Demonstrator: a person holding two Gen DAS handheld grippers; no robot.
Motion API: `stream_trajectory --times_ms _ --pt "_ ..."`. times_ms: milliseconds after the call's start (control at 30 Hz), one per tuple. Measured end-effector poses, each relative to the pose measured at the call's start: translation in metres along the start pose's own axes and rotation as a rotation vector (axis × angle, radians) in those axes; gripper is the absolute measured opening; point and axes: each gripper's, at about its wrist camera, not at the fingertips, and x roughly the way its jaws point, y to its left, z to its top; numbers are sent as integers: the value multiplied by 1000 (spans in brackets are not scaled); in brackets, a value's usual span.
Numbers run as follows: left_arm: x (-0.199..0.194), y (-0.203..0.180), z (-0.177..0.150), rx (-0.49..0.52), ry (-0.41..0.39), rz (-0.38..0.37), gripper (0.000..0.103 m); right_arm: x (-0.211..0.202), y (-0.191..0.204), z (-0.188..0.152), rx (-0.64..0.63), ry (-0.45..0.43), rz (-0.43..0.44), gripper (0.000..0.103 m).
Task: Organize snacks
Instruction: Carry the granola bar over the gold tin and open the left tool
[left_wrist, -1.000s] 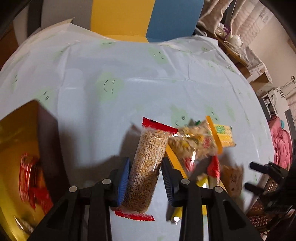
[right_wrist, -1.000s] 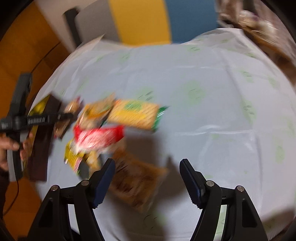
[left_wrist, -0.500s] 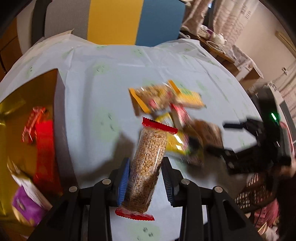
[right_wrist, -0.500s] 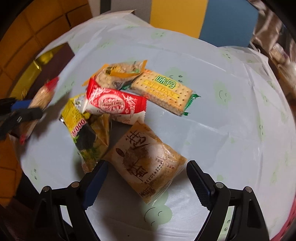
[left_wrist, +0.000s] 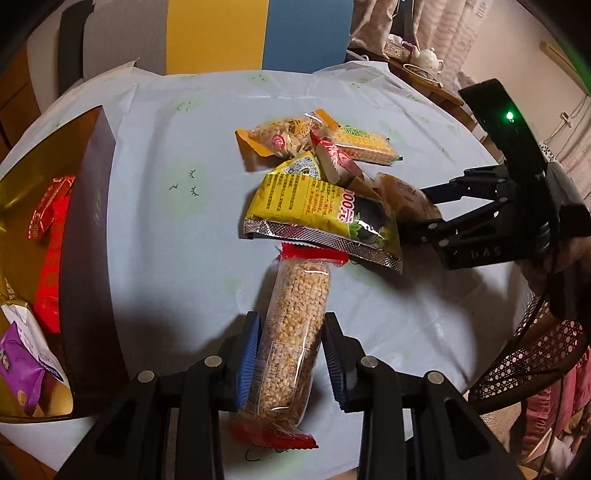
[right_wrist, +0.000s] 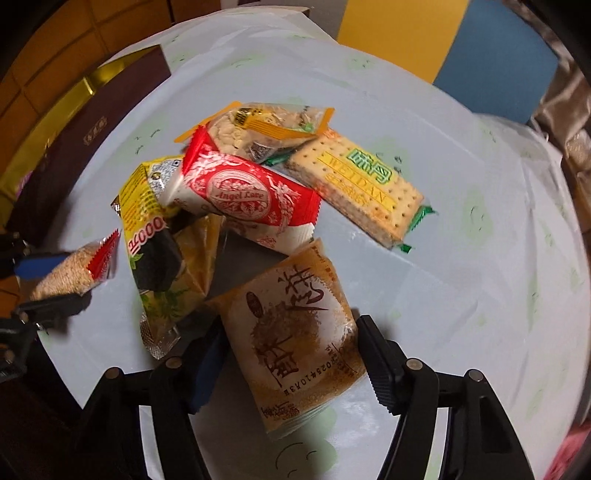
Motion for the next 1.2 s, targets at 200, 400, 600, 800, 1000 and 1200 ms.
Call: stream_trajectory --times_ms 200,400,600,800,1000,1200 --pt "-1 -2 -4 3 -24 15 34 3 -7 0 11 -11 14 69" --pt "-3 1 -4 -5 -42 6 32 -5 9 -4 -19 -22 -24 62" --pt "-10 -3 -6 12 -54 -7 31 -7 13 -9 8 -20 -8 63" --pt "-38 0 -3 -2 -123 -55 31 -9 20 -13 -8 -26 -31 63" --pt "-85 20 4 -70 -219 -129 31 -12 25 -16 -24 -35 -36 63" --pt "-122 100 10 -342 -317 -127 31 -9 28 -19 -23 -38 -47 63"
